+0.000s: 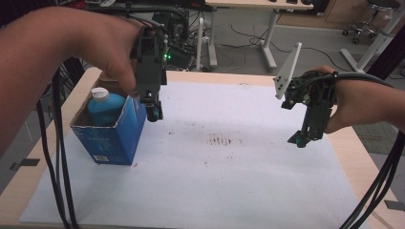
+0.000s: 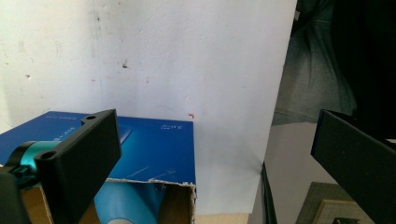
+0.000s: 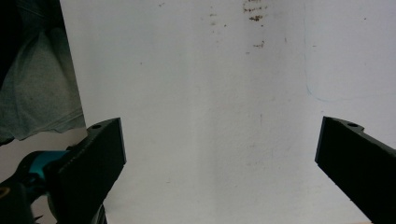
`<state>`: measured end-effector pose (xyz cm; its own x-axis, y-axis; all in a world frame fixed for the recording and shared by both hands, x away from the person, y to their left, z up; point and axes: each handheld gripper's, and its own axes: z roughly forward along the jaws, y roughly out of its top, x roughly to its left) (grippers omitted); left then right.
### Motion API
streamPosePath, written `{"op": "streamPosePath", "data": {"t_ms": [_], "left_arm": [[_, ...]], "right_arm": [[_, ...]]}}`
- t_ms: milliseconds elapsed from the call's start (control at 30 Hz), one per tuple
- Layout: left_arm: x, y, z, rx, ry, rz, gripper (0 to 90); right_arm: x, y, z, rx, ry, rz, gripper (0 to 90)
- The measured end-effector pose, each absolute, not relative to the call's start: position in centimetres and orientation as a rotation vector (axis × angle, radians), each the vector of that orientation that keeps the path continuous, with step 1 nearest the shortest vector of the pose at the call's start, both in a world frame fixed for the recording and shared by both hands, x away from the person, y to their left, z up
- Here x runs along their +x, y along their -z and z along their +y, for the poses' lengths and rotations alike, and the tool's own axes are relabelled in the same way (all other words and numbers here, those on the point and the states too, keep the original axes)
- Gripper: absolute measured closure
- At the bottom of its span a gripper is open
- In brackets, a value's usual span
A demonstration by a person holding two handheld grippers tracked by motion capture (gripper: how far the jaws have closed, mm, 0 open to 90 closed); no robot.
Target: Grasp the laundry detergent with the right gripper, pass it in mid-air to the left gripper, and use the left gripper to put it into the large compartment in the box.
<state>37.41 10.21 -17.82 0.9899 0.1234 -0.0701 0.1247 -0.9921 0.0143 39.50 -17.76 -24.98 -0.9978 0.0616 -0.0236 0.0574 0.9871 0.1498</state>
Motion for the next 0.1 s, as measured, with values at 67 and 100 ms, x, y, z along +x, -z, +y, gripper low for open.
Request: {"op": "streamPosePath", "data": {"t_ms": [67,100], "left_arm": [[37.38,17.88,10.18,3.118,0.110,0.192,1.6],[37.40,17.90,10.16,3.121,0.116,0.190,1.7]], "right_arm": [[39.48,24.97,-17.77,0.093,-0.233,3.103,0.8],[39.45,24.97,-17.75,0.095,-0.229,3.102,0.8]]}}
